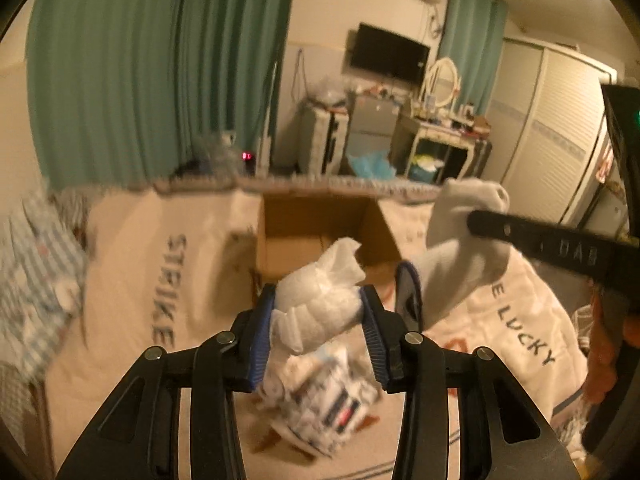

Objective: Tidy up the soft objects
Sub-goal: 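Carry the white sock with the right tool and drop it into the box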

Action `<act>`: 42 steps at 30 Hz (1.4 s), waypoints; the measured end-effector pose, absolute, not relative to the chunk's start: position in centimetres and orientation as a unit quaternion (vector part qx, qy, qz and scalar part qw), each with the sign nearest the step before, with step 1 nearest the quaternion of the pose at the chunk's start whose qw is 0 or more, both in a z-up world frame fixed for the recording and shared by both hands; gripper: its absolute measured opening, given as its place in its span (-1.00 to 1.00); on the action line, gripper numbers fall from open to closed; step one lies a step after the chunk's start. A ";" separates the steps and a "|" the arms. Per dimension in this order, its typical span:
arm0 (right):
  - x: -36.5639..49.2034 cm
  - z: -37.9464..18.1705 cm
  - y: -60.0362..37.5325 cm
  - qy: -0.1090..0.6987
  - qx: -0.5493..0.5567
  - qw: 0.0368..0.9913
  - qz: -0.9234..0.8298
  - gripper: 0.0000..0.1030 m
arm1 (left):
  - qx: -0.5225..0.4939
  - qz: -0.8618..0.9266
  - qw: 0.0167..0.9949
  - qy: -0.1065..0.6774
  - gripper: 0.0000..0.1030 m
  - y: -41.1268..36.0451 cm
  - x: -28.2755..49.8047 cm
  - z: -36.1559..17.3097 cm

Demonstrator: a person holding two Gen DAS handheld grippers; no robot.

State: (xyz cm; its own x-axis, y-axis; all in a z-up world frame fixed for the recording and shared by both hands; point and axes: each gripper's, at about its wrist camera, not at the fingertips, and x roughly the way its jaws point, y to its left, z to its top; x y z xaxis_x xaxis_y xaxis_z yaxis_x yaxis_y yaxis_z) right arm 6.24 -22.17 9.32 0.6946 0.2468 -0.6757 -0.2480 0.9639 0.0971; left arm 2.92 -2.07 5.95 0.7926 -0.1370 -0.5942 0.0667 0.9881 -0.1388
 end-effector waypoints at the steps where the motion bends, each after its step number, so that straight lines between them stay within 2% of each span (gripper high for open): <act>1: 6.8 11.2 -21.5 0.359 -0.005 0.923 0.138 -0.22 | -0.049 -0.058 0.947 0.313 -0.22 -2.0 3.3 6.8; 6: 9.5 17.5 -18.5 0.335 -0.073 0.929 0.138 -0.22 | 0.003 -0.049 0.956 0.288 -0.22 -1.7 6.3 10.1; 10: 11.9 18.3 -17.5 0.316 -0.095 0.931 0.155 -0.22 | -0.006 -0.045 0.956 0.290 -0.22 -0.5 10.0 10.0; 14: 16.9 14.6 -17.8 0.319 -0.080 0.929 0.167 -0.22 | -0.002 -0.035 0.953 0.300 -0.22 -0.2 14.8 7.4; 22: 27.6 2.9 -20.4 0.374 -0.038 0.913 0.156 -0.22 | -0.050 -0.059 0.928 0.364 -0.22 -0.8 23.7 -1.0; 26: 29.4 -0.1 -20.4 0.381 -0.038 0.908 0.170 -0.22 | -0.042 -0.065 0.920 0.383 -0.21 -2.0 25.8 -3.9; 29: 29.6 -0.6 -20.1 0.368 -0.045 0.912 0.174 -0.22 | -0.038 -0.064 0.920 0.385 -0.16 -2.1 26.1 -4.6; 30: 29.3 -0.6 -19.9 0.364 -0.050 0.914 0.175 -0.22 | -0.034 -0.060 0.918 0.391 -0.07 -2.1 26.2 -4.8; 32: 29.0 -0.3 -19.7 0.359 -0.060 0.916 0.172 -0.08 | -0.033 -0.057 0.917 0.394 0.15 -1.6 26.1 -4.8; 33: 28.8 -0.1 -19.8 0.356 -0.061 0.917 0.170 0.15 | -0.033 -0.056 0.918 0.390 0.25 -1.4 25.5 -4.4; 34: 28.3 0.2 -19.9 0.351 -0.062 0.919 0.168 0.23 | -0.028 -0.054 0.920 0.386 0.29 -1.2 25.2 -4.0; 38: 25.1 2.8 -20.6 0.335 -0.071 0.926 0.161 0.26 | -0.002 -0.046 0.926 0.375 0.30 -0.9 23.0 -1.5; 40: 22.8 4.7 -21.1 0.322 -0.083 0.930 0.156 0.44 | 0.004 -0.045 0.929 0.368 0.30 -0.6 21.7 -0.1; 42: 20.0 6.5 -21.6 0.303 -0.095 0.936 0.155 0.54 | 0.016 -0.051 0.935 0.351 0.31 -0.5 19.3 2.2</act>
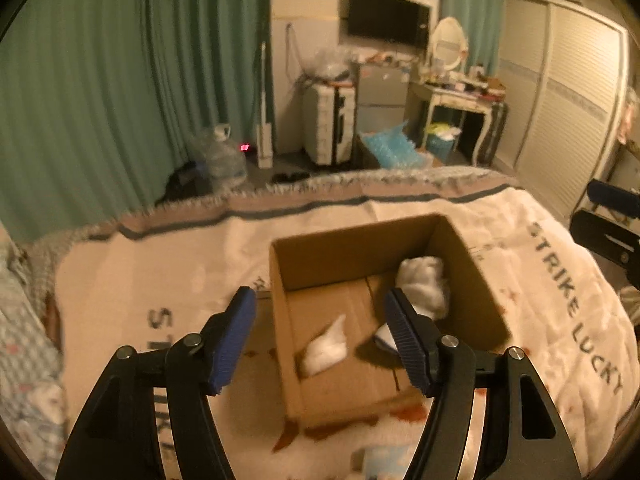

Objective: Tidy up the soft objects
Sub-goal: 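Carry the white sock with the right tool and drop it into the box, then grasp the floral tissue pack with the right tool while the left tool grasps the white plush toy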

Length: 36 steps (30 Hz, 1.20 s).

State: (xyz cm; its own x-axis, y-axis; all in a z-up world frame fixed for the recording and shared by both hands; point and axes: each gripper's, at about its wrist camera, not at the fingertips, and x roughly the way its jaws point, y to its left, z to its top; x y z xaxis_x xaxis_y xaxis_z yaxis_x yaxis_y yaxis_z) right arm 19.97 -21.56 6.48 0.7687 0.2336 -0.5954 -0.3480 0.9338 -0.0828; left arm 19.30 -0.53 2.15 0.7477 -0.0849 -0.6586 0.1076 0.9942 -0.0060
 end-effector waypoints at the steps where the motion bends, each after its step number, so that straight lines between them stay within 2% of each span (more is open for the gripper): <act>1: 18.3 7.4 -21.8 0.291 -0.098 0.938 0.159 0.62 | 0.019 -0.049 0.939 0.341 0.38 -0.6 18.4 3.2; 2: 17.1 8.0 -21.8 0.283 -0.101 0.940 0.164 0.66 | 0.018 -0.042 0.944 0.327 0.49 -0.3 16.8 4.4; 3: 15.7 8.5 -21.9 0.276 -0.105 0.941 0.166 0.72 | 0.013 -0.037 0.948 0.317 0.71 -0.1 15.7 5.0; 4: 14.2 8.8 -21.9 0.270 -0.112 0.942 0.166 0.74 | 0.007 -0.035 0.951 0.307 0.74 0.1 14.7 5.6; 11: 8.3 5.6 -21.0 0.311 -0.101 0.921 0.214 0.87 | -0.029 -0.002 0.956 0.293 0.74 1.9 7.8 6.7; 14: 7.3 2.6 -20.0 0.336 -0.130 0.906 0.224 0.87 | -0.035 0.014 0.951 0.308 0.74 2.2 6.1 4.9; 22: 6.9 -5.8 -18.5 0.411 -0.119 0.865 0.262 0.87 | -0.029 0.056 0.939 0.338 0.74 2.7 2.5 -2.4; 29: 6.4 -11.4 -15.8 0.454 -0.136 0.830 0.294 0.87 | -0.014 0.066 0.921 0.384 0.74 2.6 2.9 -6.9; 36: 6.8 -14.9 -13.8 0.488 -0.147 0.805 0.304 0.72 | -0.010 0.057 0.911 0.409 0.74 2.7 3.2 -8.9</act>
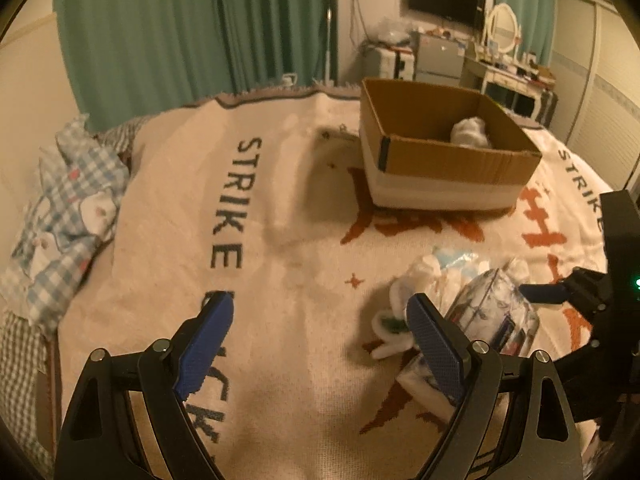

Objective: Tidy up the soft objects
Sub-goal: 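Grasp the floral tissue pack with the right tool while the left tool grasps the white plush toy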

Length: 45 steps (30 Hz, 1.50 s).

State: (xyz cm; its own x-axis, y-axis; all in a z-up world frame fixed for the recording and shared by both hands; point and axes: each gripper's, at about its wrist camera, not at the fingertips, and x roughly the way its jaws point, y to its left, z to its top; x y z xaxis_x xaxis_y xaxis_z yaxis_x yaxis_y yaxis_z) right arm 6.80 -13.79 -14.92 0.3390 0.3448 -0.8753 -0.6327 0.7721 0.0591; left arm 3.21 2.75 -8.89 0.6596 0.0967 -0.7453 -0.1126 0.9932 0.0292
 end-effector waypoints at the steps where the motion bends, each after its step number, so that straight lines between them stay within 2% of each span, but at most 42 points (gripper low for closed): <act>1: 6.9 -15.3 -13.8 0.495 -0.142 0.803 0.302 0.70 | -0.007 0.057 0.909 0.412 0.74 2.8 3.2 -9.1; 4: 7.3 -16.5 -13.5 0.515 -0.134 0.793 0.297 0.64 | -0.002 0.056 0.907 0.418 0.74 3.1 3.2 -9.7; 5: 7.4 -16.6 -13.3 0.520 -0.130 0.790 0.299 0.59 | -0.004 0.055 0.906 0.419 0.74 3.3 3.1 -9.8; 6: 7.5 -16.6 -13.2 0.524 -0.125 0.787 0.301 0.45 | -0.008 0.054 0.905 0.421 0.74 3.6 3.0 -9.8; 8: 7.2 -16.0 -13.0 0.521 -0.133 0.788 0.299 0.39 | -0.011 0.056 0.905 0.423 0.74 3.9 3.0 -9.8; 12: 6.2 -14.3 -13.6 0.510 -0.132 0.794 0.305 0.09 | -0.013 0.057 0.904 0.423 0.74 4.1 2.5 -9.6; 15: 5.7 -12.2 -15.0 0.490 -0.125 0.807 0.304 -0.03 | -0.010 0.050 0.904 0.424 0.74 3.5 2.2 -9.6; 23: 6.9 -5.9 -21.7 0.410 -0.047 0.875 0.253 -0.07 | -0.011 0.023 0.894 0.447 0.71 0.6 2.9 -11.1; 29: 8.8 -6.0 -24.7 0.394 -0.015 0.897 0.199 -0.07 | -0.009 -0.002 0.883 0.469 0.70 -2.0 4.4 -13.7; 31: 9.3 -6.8 -25.1 0.399 -0.012 0.895 0.199 -0.07 | -0.007 -0.011 0.879 0.476 0.47 -2.7 5.1 -14.4; 35: 10.2 -8.6 -24.8 0.411 -0.013 0.887 0.211 -0.07 | -0.014 -0.015 0.873 0.488 0.40 -2.8 6.7 -15.7; 37: 10.4 -9.4 -24.3 0.411 -0.020 0.885 0.216 -0.07 | -0.019 -0.022 0.866 0.499 0.05 -2.7 7.3 -16.4; 39: 10.8 -9.9 -24.1 0.414 -0.017 0.883 0.221 -0.07 | -0.025 -0.029 0.860 0.508 -0.13 -2.4 7.4 -17.0; 45: 11.5 -10.7 -23.7 0.422 0.001 0.877 0.230 -0.07 | -0.036 -0.050 0.860 0.506 -0.40 -1.3 6.3 -16.4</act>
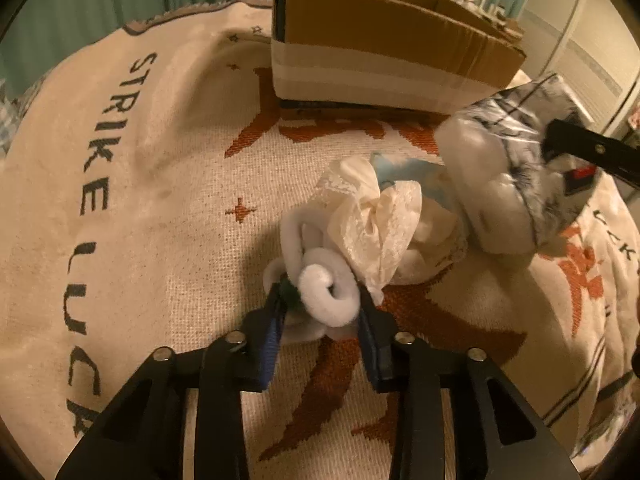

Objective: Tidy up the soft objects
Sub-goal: 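Grasp the floral tissue pack with the right tool while the left tool grasps the white plush toy, then carry both items over the box and release them inside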

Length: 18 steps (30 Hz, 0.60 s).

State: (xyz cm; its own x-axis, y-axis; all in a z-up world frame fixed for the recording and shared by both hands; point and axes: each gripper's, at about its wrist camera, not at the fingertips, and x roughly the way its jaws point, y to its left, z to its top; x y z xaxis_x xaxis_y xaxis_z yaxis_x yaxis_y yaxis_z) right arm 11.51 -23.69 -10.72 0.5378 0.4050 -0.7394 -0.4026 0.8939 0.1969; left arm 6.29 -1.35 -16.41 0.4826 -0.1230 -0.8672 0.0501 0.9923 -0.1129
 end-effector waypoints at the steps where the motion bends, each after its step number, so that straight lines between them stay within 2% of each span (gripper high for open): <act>1: 11.5 -10.7 -23.7 0.423 0.004 0.876 0.230 -0.07 | -0.035 -0.050 0.860 0.506 -0.41 -1.3 6.0 -16.2; 13: 8.6 -5.8 -24.4 0.384 -0.011 0.899 0.212 -0.07 | -0.063 -0.057 0.883 0.462 -0.43 -0.5 1.3 -10.1; 18: 7.6 -3.1 -24.8 0.356 -0.014 0.911 0.207 -0.07 | -0.065 -0.058 0.905 0.416 -0.43 -0.1 2.5 -5.9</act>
